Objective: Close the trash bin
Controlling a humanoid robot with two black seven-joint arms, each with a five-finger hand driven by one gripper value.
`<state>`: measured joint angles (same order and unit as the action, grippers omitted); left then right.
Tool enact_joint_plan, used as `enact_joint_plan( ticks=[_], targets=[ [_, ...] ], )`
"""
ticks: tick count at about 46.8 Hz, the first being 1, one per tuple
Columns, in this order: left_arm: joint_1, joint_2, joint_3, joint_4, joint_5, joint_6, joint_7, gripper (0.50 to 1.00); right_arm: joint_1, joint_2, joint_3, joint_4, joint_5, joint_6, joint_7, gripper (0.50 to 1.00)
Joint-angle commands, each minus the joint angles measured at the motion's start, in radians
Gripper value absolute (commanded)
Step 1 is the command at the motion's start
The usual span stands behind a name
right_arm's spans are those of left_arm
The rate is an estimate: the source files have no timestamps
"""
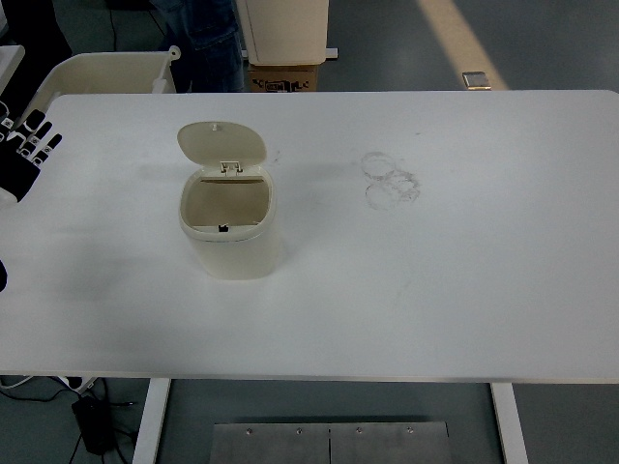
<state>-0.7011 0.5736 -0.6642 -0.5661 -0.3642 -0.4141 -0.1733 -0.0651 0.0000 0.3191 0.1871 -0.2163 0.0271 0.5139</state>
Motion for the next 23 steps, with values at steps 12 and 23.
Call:
enact_joint_plan(
  ticks=[12,23],
  targets=[
    [0.006,-0.001,0.0,0.0,-0.001,-0.002,0.0,1.0,0.001,0.0,0.0,0.0,0.0,-0.001,0.0,0.991],
    [0.006,-0.001,0.0,-0.001,-0.001,0.0,0.0,1.0,0.001,0.0,0.0,0.0,0.0,0.001,0.0,0.991]
  ],
)
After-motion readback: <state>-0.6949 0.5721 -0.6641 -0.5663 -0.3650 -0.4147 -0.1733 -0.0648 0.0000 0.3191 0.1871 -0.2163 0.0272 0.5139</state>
